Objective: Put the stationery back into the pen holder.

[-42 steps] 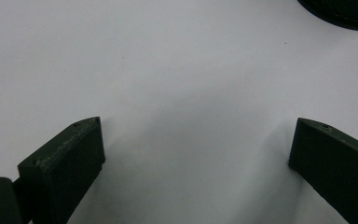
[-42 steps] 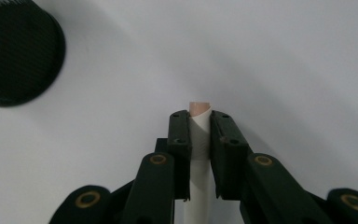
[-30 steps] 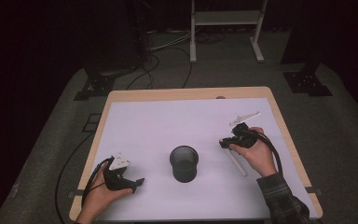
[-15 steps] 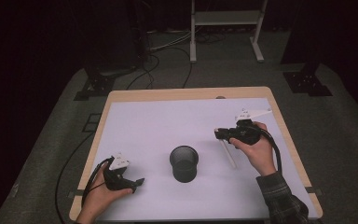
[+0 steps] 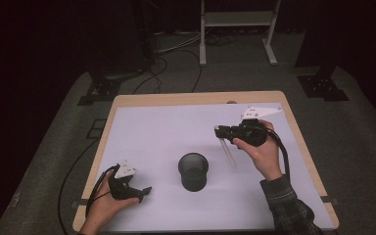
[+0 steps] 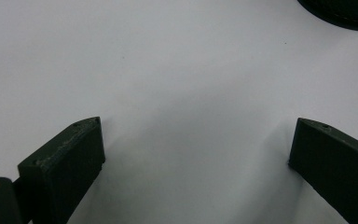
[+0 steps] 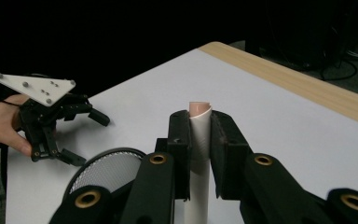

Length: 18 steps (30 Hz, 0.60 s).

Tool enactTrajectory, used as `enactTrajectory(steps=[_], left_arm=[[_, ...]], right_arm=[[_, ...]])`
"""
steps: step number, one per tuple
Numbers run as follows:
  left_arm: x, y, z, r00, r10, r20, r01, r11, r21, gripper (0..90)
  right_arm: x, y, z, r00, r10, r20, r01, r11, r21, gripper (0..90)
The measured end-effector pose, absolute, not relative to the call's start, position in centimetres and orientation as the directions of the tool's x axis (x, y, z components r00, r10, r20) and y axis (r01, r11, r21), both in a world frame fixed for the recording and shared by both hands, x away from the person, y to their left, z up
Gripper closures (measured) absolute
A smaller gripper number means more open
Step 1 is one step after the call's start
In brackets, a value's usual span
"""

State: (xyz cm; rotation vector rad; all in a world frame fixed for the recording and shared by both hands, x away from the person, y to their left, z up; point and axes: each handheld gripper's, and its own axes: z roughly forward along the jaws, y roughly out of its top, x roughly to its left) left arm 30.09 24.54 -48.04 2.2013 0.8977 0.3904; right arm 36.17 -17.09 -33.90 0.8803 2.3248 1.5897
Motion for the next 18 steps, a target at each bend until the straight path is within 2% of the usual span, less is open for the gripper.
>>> enactTrajectory(steps=[18], left_arm=[[30.1,24.6,-48.0,0.713,0.701,0.011,0.484,-0.503,0.716,2.2]], right_arm=[[35.8,-12.2,-30.7,-0.865,0.488,0.122,0.267,0.241,0.933,78.0]])
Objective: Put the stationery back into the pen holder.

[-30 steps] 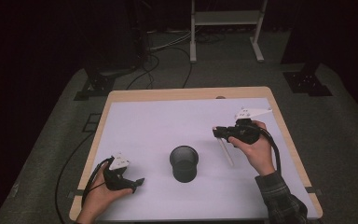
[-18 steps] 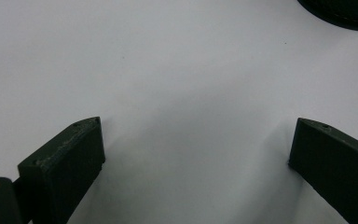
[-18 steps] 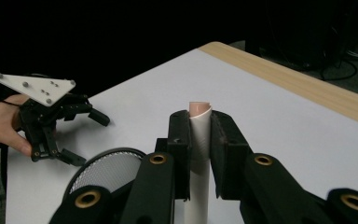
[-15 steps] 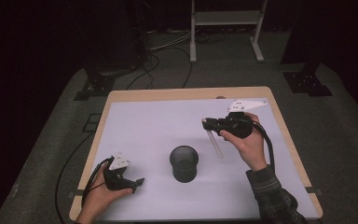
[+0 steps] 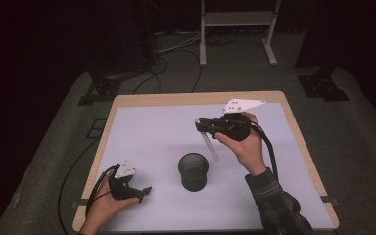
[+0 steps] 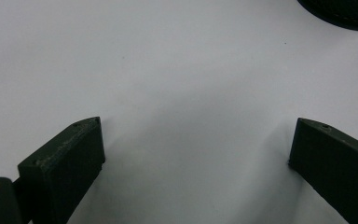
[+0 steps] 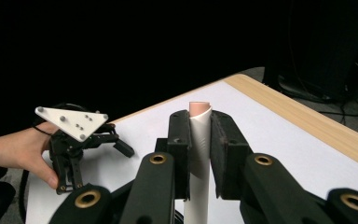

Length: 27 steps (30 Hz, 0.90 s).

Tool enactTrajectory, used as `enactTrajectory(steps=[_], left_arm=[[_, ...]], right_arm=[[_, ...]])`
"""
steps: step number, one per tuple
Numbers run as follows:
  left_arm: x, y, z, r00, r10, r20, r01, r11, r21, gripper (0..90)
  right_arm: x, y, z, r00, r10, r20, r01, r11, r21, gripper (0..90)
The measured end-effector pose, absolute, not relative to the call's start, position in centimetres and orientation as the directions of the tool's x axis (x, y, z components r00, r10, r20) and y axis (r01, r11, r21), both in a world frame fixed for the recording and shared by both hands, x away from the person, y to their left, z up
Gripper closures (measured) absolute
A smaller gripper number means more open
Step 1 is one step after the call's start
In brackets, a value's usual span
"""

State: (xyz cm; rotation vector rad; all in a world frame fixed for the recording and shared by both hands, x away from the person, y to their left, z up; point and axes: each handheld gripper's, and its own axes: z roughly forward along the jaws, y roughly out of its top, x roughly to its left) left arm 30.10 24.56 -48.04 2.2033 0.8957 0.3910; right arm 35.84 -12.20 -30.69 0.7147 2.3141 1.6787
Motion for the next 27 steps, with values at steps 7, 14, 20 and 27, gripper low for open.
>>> enactTrajectory(steps=[7,14,20,27], left_arm=[[30.1,24.6,-48.0,0.713,0.701,0.009,0.484,-0.502,0.717,2.2],[30.1,24.5,-48.0,0.712,0.702,0.009,0.485,-0.502,0.717,2.2],[30.1,24.6,-48.0,0.713,0.701,0.011,0.484,-0.503,0.716,2.2],[30.1,24.6,-48.0,0.714,0.7,0.011,0.483,-0.504,0.716,2.2]], right_arm=[[35.9,-10.3,-30.6,-0.881,0.459,0.119,0.255,0.248,0.935,78.0],[35.9,-8.8,-31.4,-0.893,0.435,0.116,0.251,0.267,0.931,78.0],[36.0,-7.8,-32.5,-0.9,0.42,0.118,0.257,0.291,0.922,78.0],[36.0,-7.0,-34.1,-0.906,0.407,0.115,0.261,0.326,0.909,78.0]])
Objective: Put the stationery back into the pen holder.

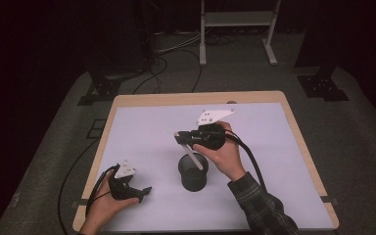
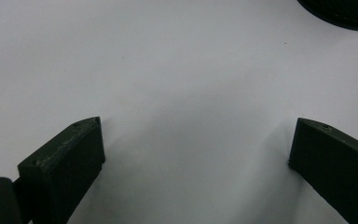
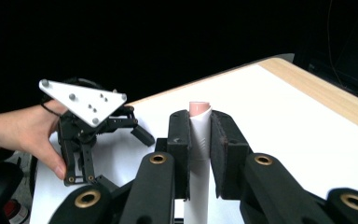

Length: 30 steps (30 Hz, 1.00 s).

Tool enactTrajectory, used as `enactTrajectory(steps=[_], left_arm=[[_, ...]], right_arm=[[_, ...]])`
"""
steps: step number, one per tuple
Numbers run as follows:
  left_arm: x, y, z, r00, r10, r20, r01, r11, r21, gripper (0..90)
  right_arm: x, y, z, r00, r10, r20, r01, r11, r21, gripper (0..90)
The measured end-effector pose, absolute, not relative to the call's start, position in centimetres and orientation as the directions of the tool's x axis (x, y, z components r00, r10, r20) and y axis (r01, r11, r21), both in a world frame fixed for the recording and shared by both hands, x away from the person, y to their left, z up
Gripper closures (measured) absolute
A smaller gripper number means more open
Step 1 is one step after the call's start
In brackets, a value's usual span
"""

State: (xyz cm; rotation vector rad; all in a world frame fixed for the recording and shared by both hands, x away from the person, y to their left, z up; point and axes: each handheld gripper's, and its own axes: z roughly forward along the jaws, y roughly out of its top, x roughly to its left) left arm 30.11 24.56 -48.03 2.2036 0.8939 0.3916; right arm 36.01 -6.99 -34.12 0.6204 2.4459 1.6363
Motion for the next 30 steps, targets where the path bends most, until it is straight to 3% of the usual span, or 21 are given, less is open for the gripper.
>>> enactTrajectory(steps=[30], left_arm=[[30.1,24.5,-48.1,0.71,0.704,0.006,0.487,-0.496,0.719,2.2]], right_arm=[[36.1,-6.8,-38.2,-0.905,0.403,0.136,0.309,0.402,0.862,77.8]])
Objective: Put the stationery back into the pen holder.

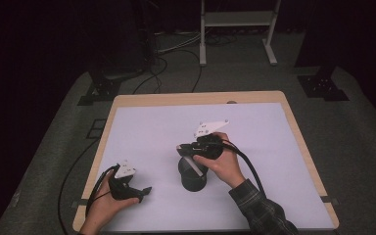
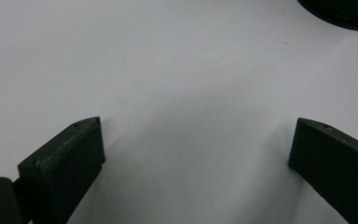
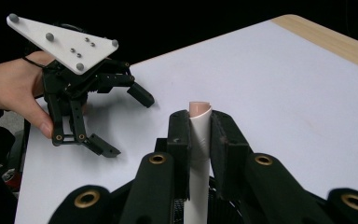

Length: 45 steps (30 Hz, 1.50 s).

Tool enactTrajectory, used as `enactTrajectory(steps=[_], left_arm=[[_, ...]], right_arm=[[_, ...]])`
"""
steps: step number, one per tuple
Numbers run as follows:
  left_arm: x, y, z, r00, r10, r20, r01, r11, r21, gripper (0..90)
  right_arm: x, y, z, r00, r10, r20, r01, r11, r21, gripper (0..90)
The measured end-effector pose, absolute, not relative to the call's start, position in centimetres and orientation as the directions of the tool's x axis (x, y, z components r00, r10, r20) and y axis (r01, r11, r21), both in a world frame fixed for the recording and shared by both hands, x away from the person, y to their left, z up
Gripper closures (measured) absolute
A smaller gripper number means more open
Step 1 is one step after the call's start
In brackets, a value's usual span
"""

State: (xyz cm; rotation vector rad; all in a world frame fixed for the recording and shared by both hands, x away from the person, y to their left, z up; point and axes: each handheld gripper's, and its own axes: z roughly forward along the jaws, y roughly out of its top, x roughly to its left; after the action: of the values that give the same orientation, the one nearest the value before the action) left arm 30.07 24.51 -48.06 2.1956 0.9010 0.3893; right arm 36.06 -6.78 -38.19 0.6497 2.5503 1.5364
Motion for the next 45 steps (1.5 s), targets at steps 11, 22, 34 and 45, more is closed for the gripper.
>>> enactTrajectory(steps=[11,22,34,45], left_arm=[[30.1,24.5,-48.1,0.71,0.704,0.006,0.487,-0.497,0.718,2.3],[30.1,24.5,-48.1,0.711,0.703,0.007,0.485,-0.498,0.719,2.2],[30.1,24.5,-48.1,0.712,0.703,0.01,0.483,-0.5,0.719,2.2],[30.1,24.5,-48.0,0.712,0.702,0.014,0.483,-0.504,0.716,2.2]], right_arm=[[35.7,-7.1,-38.3,-0.905,0.406,0.13,0.311,0.418,0.854,70.9],[35.3,-9.9,-38.4,-0.889,0.437,0.141,0.338,0.416,0.844,47.2],[34.5,-15.3,-39.1,-0.841,0.526,0.13,0.378,0.397,0.836,39.9],[33.5,-19.5,-40.7,-0.792,0.604,0.091,0.413,0.42,0.808,30.4]])
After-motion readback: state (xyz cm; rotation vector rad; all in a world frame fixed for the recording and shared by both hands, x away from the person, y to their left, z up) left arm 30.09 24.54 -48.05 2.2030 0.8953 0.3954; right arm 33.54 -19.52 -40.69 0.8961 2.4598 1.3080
